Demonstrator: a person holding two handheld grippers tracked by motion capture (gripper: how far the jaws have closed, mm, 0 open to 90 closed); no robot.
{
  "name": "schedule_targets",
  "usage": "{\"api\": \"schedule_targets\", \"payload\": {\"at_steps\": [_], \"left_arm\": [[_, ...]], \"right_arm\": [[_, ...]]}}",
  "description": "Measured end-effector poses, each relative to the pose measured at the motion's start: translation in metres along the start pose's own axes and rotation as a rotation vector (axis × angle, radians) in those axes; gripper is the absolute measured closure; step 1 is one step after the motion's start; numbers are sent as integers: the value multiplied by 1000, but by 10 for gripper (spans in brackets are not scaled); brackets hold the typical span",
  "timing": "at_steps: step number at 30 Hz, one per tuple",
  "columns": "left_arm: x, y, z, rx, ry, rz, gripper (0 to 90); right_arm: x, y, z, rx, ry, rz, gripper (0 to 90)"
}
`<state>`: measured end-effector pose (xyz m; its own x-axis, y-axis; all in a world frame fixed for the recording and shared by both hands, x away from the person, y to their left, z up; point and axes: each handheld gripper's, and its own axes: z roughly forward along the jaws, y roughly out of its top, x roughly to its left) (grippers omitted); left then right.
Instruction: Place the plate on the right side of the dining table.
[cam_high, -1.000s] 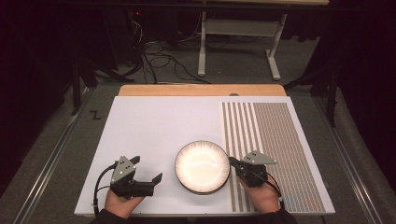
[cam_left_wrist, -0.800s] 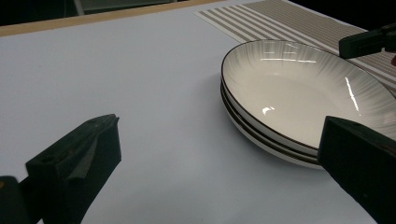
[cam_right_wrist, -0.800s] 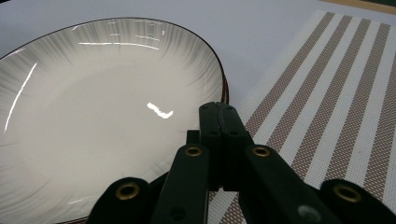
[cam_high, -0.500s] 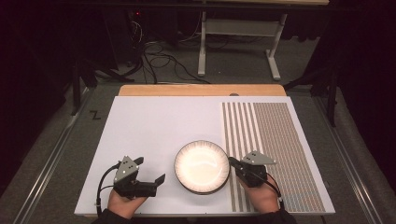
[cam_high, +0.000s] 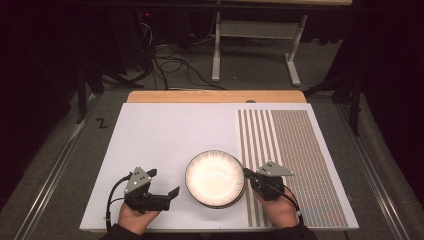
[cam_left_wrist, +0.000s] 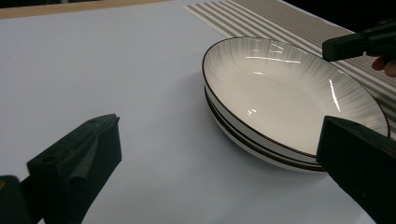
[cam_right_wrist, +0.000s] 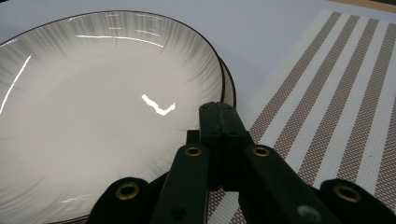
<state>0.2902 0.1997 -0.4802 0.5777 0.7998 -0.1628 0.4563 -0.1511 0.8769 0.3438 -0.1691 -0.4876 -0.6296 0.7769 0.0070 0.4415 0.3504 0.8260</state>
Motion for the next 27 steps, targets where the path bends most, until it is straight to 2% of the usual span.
{"api": "schedule_targets", "payload": {"at_steps": [11,13,23,25,27], "left_arm": [[-2,4,10,11,-29,-34,24],[-2,4,12,14,-30,-40,26],[1,6,18,23,-45,-78,41],[1,7,20,27,-48,-80,44],[1,8,21,31,-52,-82,49]], "right_arm": [[11,-1,10,27,31,-38,900],[14,-1,11,29,23,-45,900],[15,-1,12,31,24,-38,900],[16,-1,13,34,43,-40,900],[22,-1,15,43,47,-70,900]]}}
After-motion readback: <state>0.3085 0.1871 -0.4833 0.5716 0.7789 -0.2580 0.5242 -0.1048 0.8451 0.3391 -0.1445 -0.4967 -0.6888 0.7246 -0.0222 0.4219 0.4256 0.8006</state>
